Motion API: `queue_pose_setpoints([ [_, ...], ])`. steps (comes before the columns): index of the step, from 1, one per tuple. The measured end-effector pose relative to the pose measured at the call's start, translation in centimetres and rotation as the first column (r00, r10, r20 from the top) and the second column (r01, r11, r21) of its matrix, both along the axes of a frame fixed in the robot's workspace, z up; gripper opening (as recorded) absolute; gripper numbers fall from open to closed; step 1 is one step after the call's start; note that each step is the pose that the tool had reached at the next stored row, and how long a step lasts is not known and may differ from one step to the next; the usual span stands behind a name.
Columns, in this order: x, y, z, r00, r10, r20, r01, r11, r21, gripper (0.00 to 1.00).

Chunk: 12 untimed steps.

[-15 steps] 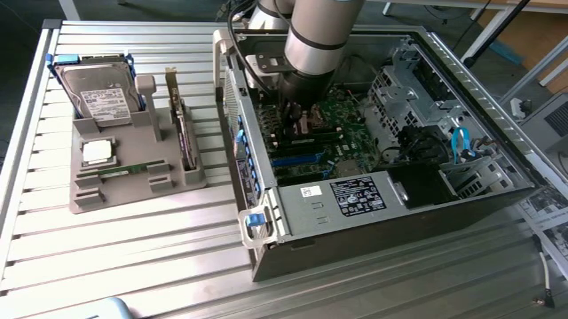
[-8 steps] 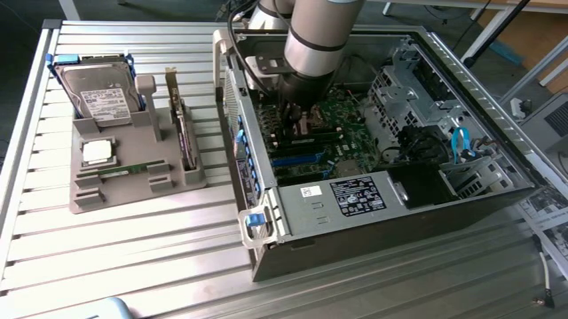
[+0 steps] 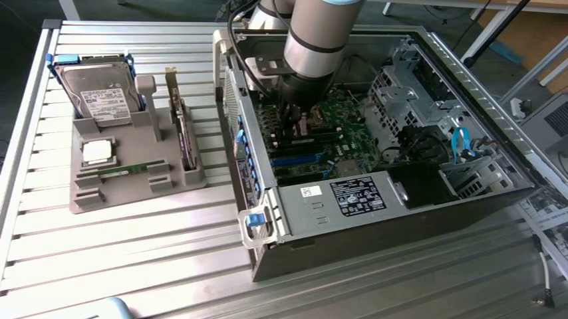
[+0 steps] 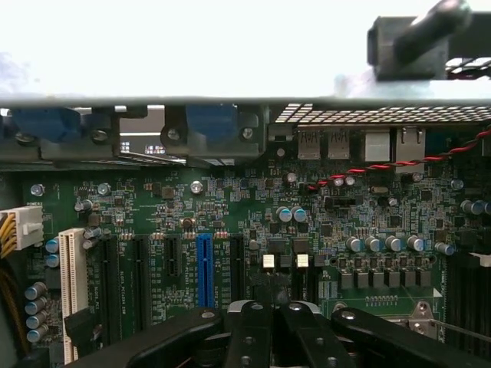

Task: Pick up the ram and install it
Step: 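Press down the ram until it locks into place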

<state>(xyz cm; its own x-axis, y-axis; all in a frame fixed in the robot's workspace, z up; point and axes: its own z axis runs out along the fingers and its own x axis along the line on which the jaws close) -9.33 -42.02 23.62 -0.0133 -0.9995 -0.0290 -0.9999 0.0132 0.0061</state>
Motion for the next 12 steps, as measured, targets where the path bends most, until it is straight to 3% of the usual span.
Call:
queue_pose_setpoints([
  [12,-0.01,0.0,-0.17,1.0,0.0,-0.0001,0.0,1.0,-0.0001,0.11],
])
